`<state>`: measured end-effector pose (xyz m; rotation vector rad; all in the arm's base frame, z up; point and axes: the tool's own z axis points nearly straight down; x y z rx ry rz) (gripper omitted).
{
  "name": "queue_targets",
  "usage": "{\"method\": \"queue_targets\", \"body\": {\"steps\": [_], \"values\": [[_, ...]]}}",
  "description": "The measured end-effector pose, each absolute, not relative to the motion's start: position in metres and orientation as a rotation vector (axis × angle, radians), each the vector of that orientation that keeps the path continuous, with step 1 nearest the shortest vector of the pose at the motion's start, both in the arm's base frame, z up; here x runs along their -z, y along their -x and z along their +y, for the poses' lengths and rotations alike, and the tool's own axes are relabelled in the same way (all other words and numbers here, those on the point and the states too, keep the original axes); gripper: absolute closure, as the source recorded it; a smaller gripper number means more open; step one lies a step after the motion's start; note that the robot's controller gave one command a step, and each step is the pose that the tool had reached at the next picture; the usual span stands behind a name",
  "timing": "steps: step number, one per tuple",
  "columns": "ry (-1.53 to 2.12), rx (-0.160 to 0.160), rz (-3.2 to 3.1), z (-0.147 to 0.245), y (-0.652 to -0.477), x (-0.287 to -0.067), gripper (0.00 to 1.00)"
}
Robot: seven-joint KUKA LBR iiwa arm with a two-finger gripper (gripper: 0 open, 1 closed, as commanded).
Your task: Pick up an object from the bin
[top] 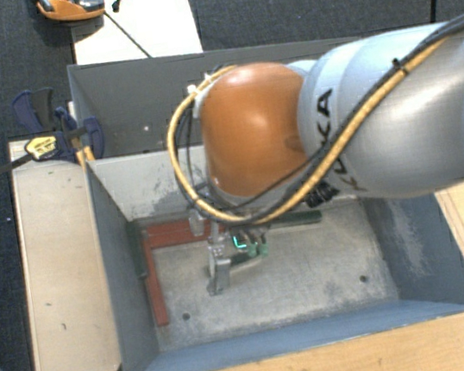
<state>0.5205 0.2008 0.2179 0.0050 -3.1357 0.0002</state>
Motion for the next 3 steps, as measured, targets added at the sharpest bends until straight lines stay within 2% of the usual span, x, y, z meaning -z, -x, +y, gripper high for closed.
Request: {"method": "queue_targets", "body": {"steps": [1,2,3], "values": [[0.004,0.002,-3.144,0.2,-0.522,-0.222,0.0],[0.054,0.006,-3.151,0.201,-0.548,-0.173,0.0],[0.028,0.001,-3.144,0.172,-0.577,-0.13,0.0]]}}
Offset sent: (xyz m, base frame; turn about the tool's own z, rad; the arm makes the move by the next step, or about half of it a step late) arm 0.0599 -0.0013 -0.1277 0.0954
